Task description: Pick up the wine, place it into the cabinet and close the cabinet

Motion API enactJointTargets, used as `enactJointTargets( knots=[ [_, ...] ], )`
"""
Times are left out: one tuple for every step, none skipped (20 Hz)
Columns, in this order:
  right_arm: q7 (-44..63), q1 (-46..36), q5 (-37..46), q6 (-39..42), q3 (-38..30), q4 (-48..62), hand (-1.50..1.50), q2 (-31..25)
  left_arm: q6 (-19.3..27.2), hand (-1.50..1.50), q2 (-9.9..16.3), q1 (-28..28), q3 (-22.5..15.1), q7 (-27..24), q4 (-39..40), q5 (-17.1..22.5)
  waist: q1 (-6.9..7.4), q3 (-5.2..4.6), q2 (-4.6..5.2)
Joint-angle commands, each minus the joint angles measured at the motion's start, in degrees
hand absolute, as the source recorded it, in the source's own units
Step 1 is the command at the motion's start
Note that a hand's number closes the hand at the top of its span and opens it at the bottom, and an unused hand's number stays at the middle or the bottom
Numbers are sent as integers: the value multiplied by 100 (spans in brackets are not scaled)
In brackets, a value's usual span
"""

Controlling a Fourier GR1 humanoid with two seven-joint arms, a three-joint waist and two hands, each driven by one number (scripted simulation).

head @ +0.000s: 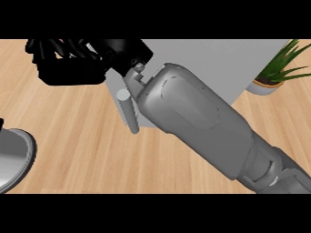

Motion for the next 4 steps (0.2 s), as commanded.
enactJointTargets(
  knots=[
    [-157,212,233,-198,-408,818,150,-606,-22,-150,-13,-14,-10,41,38,-8,-162,191,264],
    [-122,253,317,-295,-289,830,150,-499,-66,-150,-1,-45,73,7,51,12,-188,189,237],
    [-216,201,187,-197,-450,876,150,-586,16,-150,-8,-126,26,92,23,15,-216,195,269],
    [-220,240,189,-186,-385,974,150,-517,-88,-150,18,-54,66,100,0,86,-162,191,259]
  ],
)
